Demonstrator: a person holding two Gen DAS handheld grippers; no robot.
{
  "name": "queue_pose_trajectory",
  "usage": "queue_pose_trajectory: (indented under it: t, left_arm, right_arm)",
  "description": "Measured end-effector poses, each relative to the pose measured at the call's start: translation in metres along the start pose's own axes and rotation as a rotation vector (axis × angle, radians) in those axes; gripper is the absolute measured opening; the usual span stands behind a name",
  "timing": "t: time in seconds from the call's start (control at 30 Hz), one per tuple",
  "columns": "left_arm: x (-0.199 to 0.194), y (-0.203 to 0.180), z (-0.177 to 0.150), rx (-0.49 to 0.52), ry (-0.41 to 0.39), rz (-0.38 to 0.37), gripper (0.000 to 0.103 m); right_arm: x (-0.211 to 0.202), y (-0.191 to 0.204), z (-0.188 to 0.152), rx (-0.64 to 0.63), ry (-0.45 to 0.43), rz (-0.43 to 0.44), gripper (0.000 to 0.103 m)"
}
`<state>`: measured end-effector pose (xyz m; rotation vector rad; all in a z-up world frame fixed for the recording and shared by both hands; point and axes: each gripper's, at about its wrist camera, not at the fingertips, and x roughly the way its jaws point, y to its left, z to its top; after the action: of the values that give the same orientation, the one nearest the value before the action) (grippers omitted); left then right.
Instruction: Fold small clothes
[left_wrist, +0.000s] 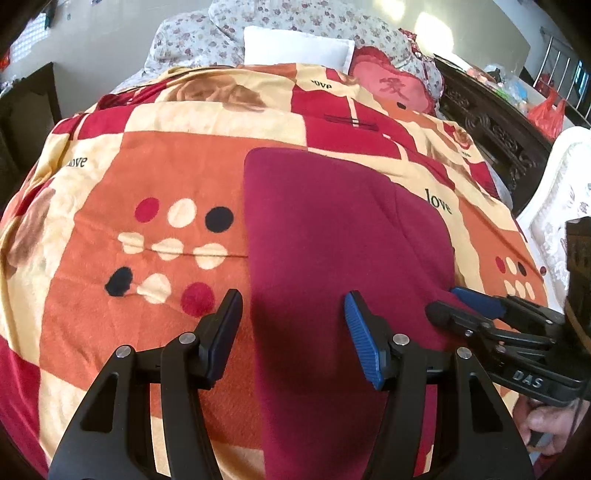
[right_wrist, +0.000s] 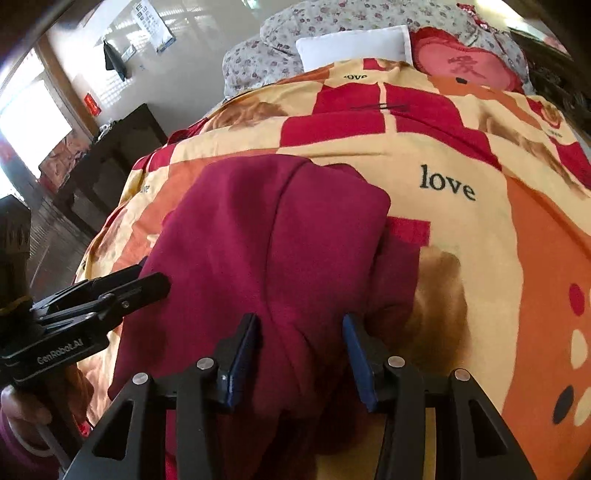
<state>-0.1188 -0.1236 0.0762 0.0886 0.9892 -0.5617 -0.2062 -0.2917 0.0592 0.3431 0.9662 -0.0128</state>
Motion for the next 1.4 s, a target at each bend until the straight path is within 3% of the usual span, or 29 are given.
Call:
queue_pose_trajectory:
  t: [0.3, 0.5, 0.67, 0.9, 1.03, 1.13, 1.2, 1.4]
  left_arm:
    - [-0.021, -0.001, -0.004, 0.024, -0.056, 0.039, 0.058]
    - [-0.035, 0.001, -0.01, 0.012, -0.079, 0.053, 0.058]
    - [-0.049, -0.002, -0.015, 0.024, -0.105, 0.071, 0.058]
    - [-0.068, -0.011, -0.017, 0.037, -0.146, 0.069, 0.058]
    - [-0.074, -0.014, -0.018, 0.05, -0.147, 0.07, 0.058]
    - [-0.079, -0.014, -0.019, 0.048, -0.166, 0.077, 0.058]
    - [-0.081, -0.012, -0.019, 0.043, -0.172, 0.079, 0.058]
    - [-0.084, -0.007, -0.021, 0.027, -0.171, 0.08, 0.058]
  right_arm:
    - [-0.035, 0.026, -0.012, -0.025, -0.051, -0.01, 0.046]
    - [-0.012, 0.024, -0.034, -0.002, 0.022, -0.039, 0.048]
    - [-0.029, 0.024, -0.037, 0.034, -0.031, -0.029, 0.048]
    - [-0.067, 0.043, -0.028, 0.022, -0.159, -0.098, 0.05]
    - [-0.076, 0.053, -0.024, 0.007, -0.184, -0.133, 0.051]
    - [-0.079, 0.058, -0.023, 0.009, -0.197, -0.133, 0.056]
    - [-0.081, 0.06, -0.022, 0.012, -0.209, -0.134, 0.067]
    - [-0.077, 0.063, -0.023, 0.013, -0.193, -0.131, 0.067]
